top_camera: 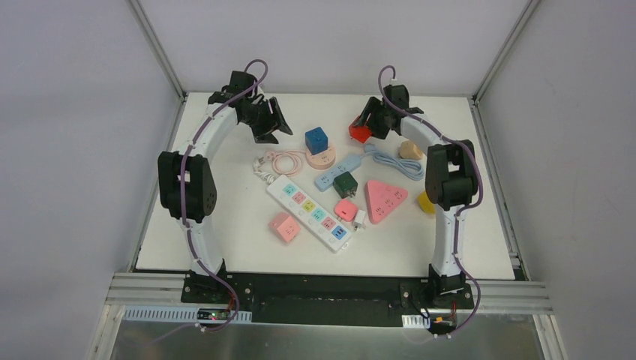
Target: Pull the plug off the socket
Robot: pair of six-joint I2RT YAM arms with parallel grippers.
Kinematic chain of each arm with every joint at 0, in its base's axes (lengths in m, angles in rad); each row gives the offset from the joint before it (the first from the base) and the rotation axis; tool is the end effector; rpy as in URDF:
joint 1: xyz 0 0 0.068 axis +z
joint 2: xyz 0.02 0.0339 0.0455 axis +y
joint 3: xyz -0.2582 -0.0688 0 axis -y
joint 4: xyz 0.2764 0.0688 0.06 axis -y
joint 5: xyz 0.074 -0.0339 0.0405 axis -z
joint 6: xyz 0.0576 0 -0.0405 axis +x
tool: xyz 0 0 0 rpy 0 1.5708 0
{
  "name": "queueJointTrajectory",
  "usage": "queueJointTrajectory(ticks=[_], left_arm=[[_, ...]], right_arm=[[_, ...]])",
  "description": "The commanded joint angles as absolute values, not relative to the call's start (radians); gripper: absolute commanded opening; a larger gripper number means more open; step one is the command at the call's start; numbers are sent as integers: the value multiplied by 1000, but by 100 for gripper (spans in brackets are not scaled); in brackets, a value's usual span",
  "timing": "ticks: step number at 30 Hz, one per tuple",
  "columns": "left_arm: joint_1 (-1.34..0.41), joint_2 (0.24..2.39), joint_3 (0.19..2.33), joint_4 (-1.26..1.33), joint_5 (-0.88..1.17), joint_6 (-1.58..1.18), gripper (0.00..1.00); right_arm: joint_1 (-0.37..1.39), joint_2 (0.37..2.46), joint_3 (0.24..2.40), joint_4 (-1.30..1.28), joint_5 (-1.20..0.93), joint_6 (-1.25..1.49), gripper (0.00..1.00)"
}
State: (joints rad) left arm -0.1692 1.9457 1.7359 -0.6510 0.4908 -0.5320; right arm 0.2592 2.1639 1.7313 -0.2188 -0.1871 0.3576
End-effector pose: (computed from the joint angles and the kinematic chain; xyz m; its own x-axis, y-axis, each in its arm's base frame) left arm 0.4673 -0.1074 0.2602 -0.8732 -0.3047 -0.3804 0.0098 0.7694 -0.6387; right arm 0.5233 0.1499 0.1870 -0.6872 0.1736 -0.7055 -0.1647 0.9085 0.3840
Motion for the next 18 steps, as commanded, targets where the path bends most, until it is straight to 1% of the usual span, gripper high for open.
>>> queueJointTrajectory(ticks=[1,3,5,9,10,12,14,18], left_arm=[[-173,1915,1687,-666,429,-476,60],[-174,1920,1685,-670,427,-484,61],[-173,1928,1687,-674,426,-492,61],[-173,1947,1698,-678,432,-498,61],[-173,1952,1703,-682,435,-499,61],[-173,1962,1710,-687,436,-499,61],[-173,1966,1712,-688,438,-499,61],[-173,1975,1710,-695,438,-499,61]], right_arm=[[269,2180,1804,-221,-288,437,30],[270,2195,1811,-232,-281,454,35],[269,2206,1825,-250,-269,457,45],[268,2198,1835,-272,-204,439,75],[270,2189,1832,-274,-181,431,80],[270,2171,1826,-273,-148,413,86],[271,2154,1823,-276,-119,394,90],[272,2116,1815,-280,-53,365,91]])
